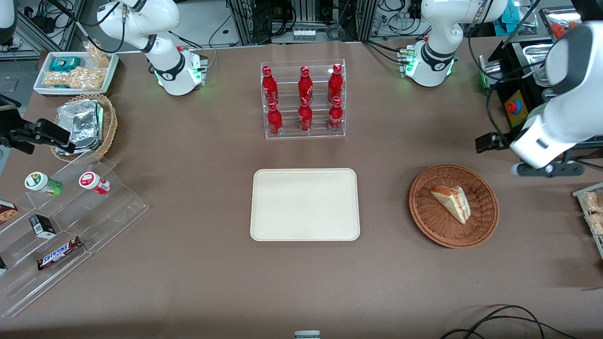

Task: Place sandwich from basket to tray
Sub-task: 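Move the left gripper down over the sandwich in the wicker basket, then close the left gripper on the wrapped sandwich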

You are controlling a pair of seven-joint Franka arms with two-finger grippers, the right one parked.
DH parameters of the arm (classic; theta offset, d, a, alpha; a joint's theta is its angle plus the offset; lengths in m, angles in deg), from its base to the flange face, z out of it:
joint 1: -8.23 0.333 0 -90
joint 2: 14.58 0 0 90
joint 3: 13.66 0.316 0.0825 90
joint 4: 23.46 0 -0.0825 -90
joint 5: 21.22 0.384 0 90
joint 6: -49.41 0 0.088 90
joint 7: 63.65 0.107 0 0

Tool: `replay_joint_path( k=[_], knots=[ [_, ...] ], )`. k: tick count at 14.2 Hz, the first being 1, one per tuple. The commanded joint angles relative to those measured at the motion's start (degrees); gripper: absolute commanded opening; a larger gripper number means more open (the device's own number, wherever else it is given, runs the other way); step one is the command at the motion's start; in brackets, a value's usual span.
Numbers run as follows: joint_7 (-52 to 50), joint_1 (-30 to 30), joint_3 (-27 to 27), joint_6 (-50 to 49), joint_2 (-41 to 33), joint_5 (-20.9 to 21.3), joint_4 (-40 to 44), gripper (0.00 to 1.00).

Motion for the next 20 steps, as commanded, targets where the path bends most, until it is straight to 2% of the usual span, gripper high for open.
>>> replay_joint_path(
  k=[1,2,4,9,14,15,16,17,20],
  knots=[
    [-1.3,-0.77,0.37,12.8,1.48,1.72,-8.45,1.0],
    [-3.22,-0.69,0.37,18.08,1.39,1.72,-12.06,1.0],
    [-13.9,-0.6,0.46,26.79,1.56,1.72,-17.7,1.0],
    [-46.34,-0.6,0.46,37.18,7.7,1.72,-19.22,1.0],
    [-53.42,-0.25,0.46,43.0,13.77,0.84,-18.78,1.0],
    [-54.9,-0.33,0.46,43.44,14.48,0.84,-18.86,0.74],
    [-55.27,-0.33,0.54,42.84,14.4,1.02,-19.13,0.32],
    [-54.92,-0.33,0.55,42.66,14.13,1.19,-19.56,0.12],
    [-55.09,-0.68,0.46,35.13,13.96,1.81,-17.39,0.03]
  ],
)
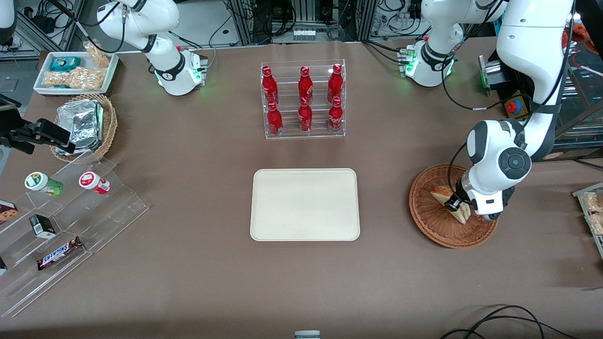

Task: Place sandwich from basket to tray
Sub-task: 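Close the left gripper on the wrapped sandwich, then lift the sandwich and carry it with the left gripper to the cream tray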

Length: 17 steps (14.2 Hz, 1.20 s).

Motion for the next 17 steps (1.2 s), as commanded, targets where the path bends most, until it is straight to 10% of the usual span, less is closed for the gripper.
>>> replay_joint_path(
  k=[1,5,17],
  knots=[
    [-1.22,-0.71,0.19,-9.52,-1.12,0.9,4.84,0.03],
    [-1.13,-4.82,0.01,-30.47,0.45,0.64,20.14,0.03],
    [15.48,-26.62,-4.91,-12.23,19.26,-0.06,37.3,0.06]
  ],
)
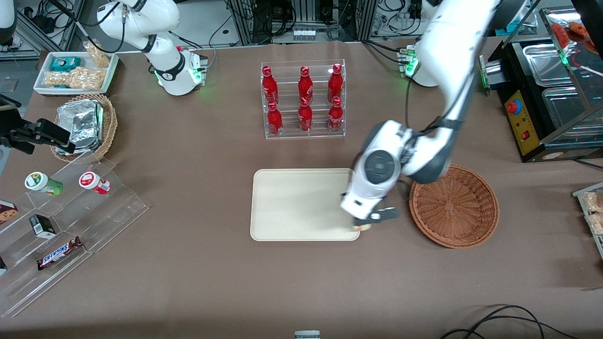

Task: Place sandwich from basket to tray
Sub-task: 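Lift the sandwich and carry it with the left gripper to the cream tray, then lower the sandwich onto the tray and open the left gripper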

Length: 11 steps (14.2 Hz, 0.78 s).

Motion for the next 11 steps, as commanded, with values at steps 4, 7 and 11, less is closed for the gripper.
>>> replay_joint_path(
  k=[4,7,11],
  knots=[
    [-1.38,-6.54,-0.37,5.06,6.87,-0.17,7.23,0.07],
    [-4.45,-7.86,-0.46,6.89,9.5,-0.17,9.52,0.08],
    [-5.07,-7.95,-1.95,8.31,10.92,-2.27,9.17,0.26]
  ],
)
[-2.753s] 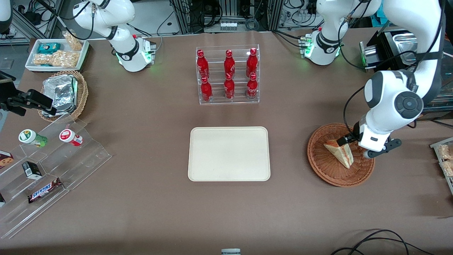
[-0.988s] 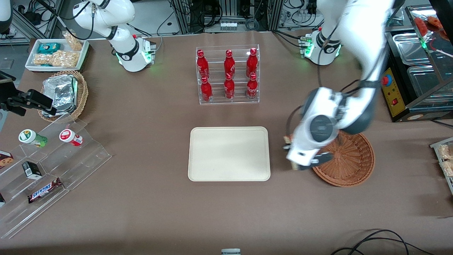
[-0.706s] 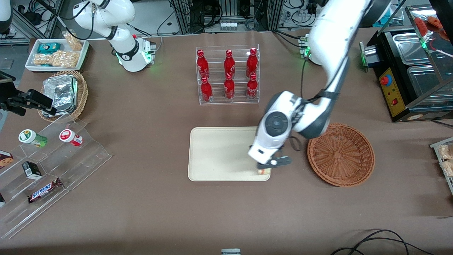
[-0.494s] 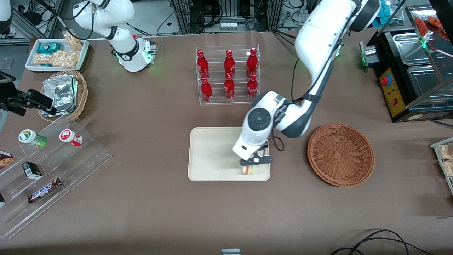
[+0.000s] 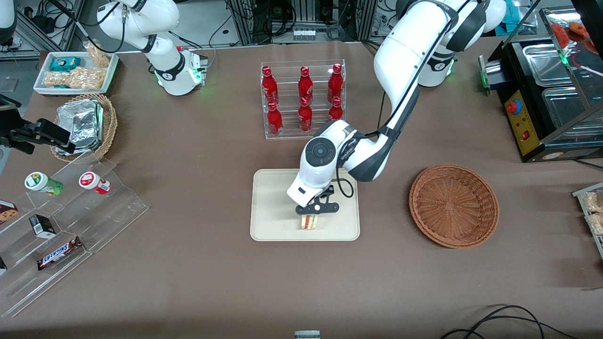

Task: Place sandwich from basket to tray
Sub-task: 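Lower the sandwich onto the tray and open the left gripper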

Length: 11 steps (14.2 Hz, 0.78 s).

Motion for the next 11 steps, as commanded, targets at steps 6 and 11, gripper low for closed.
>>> replay_joint_path(
  k=[6,11],
  knots=[
    [-1.71,0.03,-0.52,-1.8,-4.12,-4.61,0.24,1.0],
    [-1.62,2.58,2.71,-19.29,-17.04,-2.94,-0.74,1.0]
  ],
)
